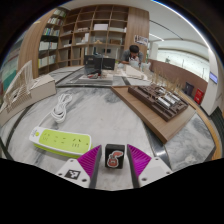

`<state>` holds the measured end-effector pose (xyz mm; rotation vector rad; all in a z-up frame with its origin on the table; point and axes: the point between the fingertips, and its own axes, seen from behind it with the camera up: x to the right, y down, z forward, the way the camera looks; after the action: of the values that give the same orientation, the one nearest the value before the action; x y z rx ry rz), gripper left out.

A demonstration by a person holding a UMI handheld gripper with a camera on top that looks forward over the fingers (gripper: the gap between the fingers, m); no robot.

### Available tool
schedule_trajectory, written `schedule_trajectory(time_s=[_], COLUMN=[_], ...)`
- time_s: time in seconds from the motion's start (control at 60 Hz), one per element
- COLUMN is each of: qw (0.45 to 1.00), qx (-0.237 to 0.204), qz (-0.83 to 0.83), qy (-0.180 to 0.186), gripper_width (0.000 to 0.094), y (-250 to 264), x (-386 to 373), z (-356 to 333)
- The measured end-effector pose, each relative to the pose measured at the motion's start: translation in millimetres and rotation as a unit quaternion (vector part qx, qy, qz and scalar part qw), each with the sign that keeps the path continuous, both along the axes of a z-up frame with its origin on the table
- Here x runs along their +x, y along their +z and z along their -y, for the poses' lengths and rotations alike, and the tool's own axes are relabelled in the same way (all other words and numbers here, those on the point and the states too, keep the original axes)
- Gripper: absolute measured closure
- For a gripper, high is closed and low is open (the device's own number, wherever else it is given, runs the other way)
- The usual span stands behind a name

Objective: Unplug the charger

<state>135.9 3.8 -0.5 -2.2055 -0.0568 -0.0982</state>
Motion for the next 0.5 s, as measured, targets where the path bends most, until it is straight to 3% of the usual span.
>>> schedule_trajectory(time_s=[0.05,0.2,0.333,0.5], qw=[1.000,1.000,0.999,0.999], qx=[0.004,0.004,-0.002,0.023], qz=[-0.006,-0.011,-0.031,-0.032], qy=[0.005,-0.006,0.009,0.034], gripper_width=[0.0178,0.0167,0.0087,0.0083], y=[3.3,9.6,21.8,64.8], x=[-2.2,4.5,-4.1,-19.3], z=[1.5,18.9,53.7,98.9])
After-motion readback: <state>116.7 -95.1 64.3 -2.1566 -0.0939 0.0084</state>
